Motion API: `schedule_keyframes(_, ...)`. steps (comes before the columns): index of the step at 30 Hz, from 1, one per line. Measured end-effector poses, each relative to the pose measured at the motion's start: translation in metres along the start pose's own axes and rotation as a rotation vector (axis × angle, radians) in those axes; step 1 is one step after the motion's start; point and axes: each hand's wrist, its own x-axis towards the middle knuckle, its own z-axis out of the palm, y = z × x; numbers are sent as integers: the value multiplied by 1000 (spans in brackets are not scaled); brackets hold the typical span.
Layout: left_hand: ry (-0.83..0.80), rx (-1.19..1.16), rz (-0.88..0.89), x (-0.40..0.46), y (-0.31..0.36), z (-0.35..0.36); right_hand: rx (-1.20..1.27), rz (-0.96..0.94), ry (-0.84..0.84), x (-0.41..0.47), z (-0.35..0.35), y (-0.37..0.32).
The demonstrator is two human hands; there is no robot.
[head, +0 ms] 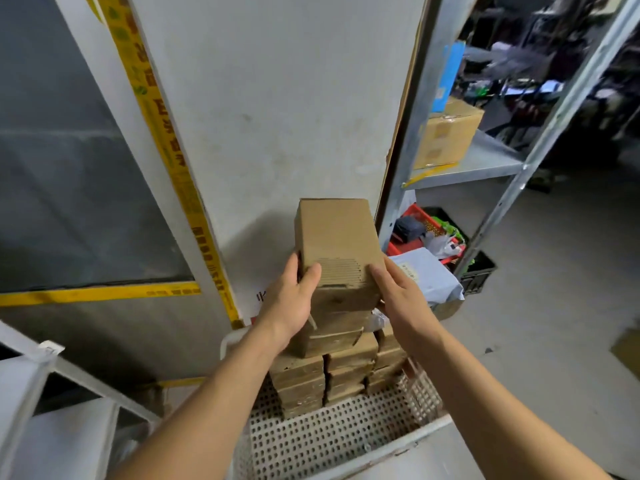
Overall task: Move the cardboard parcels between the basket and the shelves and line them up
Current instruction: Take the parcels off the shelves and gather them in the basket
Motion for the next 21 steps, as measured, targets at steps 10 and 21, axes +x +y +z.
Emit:
schedule_keyframes(10, 116, 99, -152, 36, 4, 29, -42, 131, -79, 65, -31, 17)
schedule_keyframes(21, 204, 139, -190, 35, -4, 37, -2, 107, -229, 73, -43, 23)
